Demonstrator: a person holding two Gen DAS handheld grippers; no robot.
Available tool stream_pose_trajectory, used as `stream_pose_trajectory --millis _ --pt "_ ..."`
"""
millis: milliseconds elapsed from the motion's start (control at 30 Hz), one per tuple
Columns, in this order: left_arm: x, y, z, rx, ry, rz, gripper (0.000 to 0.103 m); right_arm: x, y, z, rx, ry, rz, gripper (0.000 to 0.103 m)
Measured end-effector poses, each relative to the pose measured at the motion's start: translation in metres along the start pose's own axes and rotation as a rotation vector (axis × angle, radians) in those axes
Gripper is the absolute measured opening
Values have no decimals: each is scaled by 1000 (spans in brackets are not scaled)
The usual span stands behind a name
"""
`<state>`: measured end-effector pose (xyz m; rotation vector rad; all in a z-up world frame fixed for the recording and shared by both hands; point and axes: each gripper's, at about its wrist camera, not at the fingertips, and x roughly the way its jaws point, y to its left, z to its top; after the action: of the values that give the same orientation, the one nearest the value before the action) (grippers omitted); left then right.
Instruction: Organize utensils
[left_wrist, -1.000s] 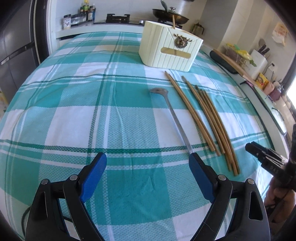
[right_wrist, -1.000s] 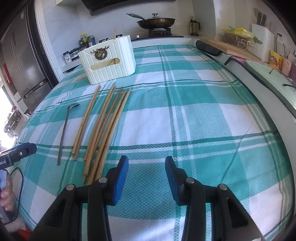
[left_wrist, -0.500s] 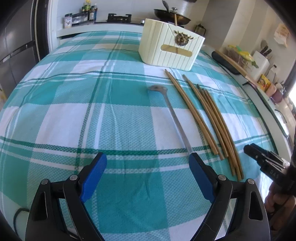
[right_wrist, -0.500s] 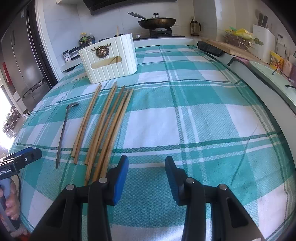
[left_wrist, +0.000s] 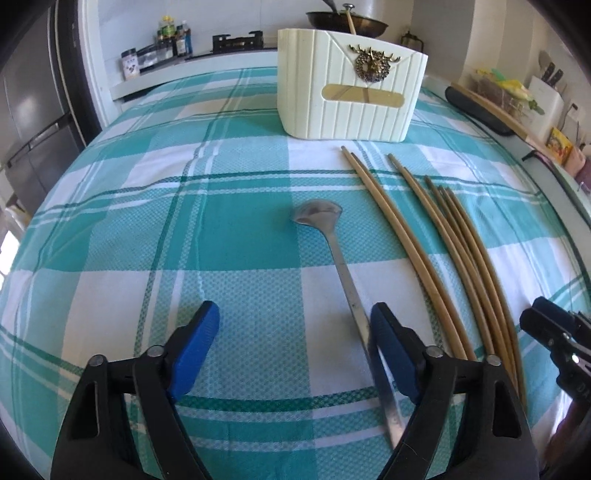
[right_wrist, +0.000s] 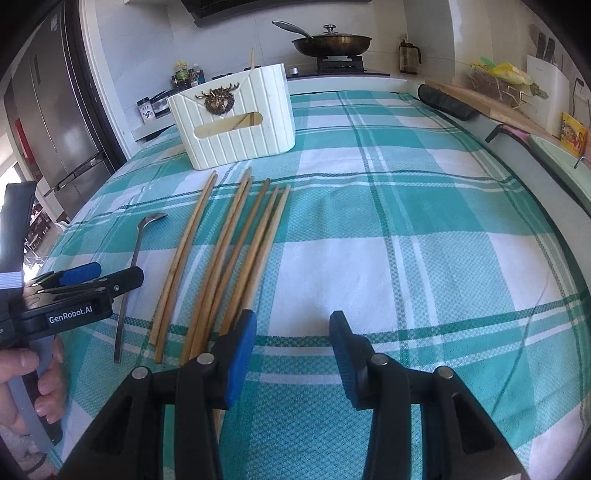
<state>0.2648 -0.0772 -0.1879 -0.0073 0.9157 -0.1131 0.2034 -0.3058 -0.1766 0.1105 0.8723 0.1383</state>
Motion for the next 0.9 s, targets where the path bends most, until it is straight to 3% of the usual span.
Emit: stream_pose_trajectory --millis 33,133,200,467,633,800,900 --pt "-1 2 0 3 1 -10 65 0 -3 0 14 -2 5 42" --pt "-6 9 -3 10 8 -40 24 -1 -10 -1 48 -7 29 42" --pt "-8 16 -3 -13 21 -65 7 -1 -12 -1 57 -9 34 42" --pt "-7 57 -4 -210 88 -246 4 0 -11 -1 49 -11 26 42" --pt "-8 73 -4 -248 84 -234 6 0 -11 -1 42 -10 20 42" --pt "-9 68 -7 -221 79 -222 6 0 -2 1 5 -4 6 42" --pt "-12 64 -9 -201 67 -217 23 -4 6 5 -25 -7 5 42"
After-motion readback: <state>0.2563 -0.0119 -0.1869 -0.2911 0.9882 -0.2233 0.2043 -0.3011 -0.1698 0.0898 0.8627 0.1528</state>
